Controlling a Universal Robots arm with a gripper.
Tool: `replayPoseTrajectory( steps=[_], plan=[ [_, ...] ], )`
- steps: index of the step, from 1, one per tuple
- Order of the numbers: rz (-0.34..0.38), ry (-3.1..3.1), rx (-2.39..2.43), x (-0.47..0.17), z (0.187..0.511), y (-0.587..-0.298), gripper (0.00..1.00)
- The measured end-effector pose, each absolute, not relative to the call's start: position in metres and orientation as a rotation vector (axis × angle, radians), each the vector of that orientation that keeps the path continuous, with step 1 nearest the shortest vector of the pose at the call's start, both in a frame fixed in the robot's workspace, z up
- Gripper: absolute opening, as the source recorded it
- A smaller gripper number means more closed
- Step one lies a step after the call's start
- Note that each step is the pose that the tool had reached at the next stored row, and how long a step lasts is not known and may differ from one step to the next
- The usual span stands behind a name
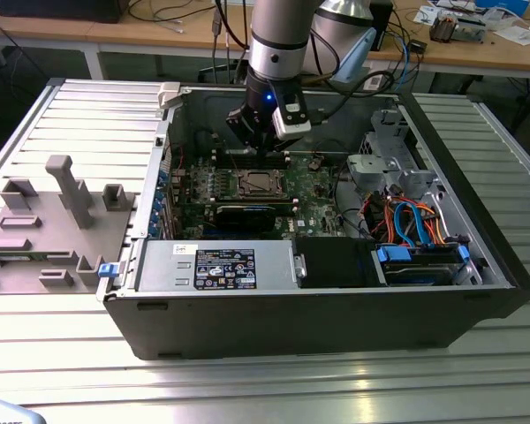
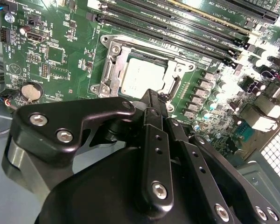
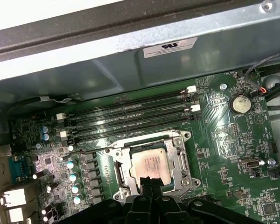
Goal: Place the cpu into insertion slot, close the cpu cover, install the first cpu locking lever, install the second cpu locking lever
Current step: 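Install the first cpu locking lever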
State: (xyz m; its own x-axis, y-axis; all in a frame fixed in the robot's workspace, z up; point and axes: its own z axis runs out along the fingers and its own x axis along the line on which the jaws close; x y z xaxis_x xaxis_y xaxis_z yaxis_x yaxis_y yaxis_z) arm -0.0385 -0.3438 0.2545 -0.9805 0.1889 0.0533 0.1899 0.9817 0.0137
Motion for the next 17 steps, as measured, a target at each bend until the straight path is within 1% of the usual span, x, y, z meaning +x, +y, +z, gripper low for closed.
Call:
replayPoseTrajectory(
  steps=[17],
  plan=[
    [-0.027, -3.08, -0.242, -0.0385, 0.2545, -0.3438, 0.11]
  ],
)
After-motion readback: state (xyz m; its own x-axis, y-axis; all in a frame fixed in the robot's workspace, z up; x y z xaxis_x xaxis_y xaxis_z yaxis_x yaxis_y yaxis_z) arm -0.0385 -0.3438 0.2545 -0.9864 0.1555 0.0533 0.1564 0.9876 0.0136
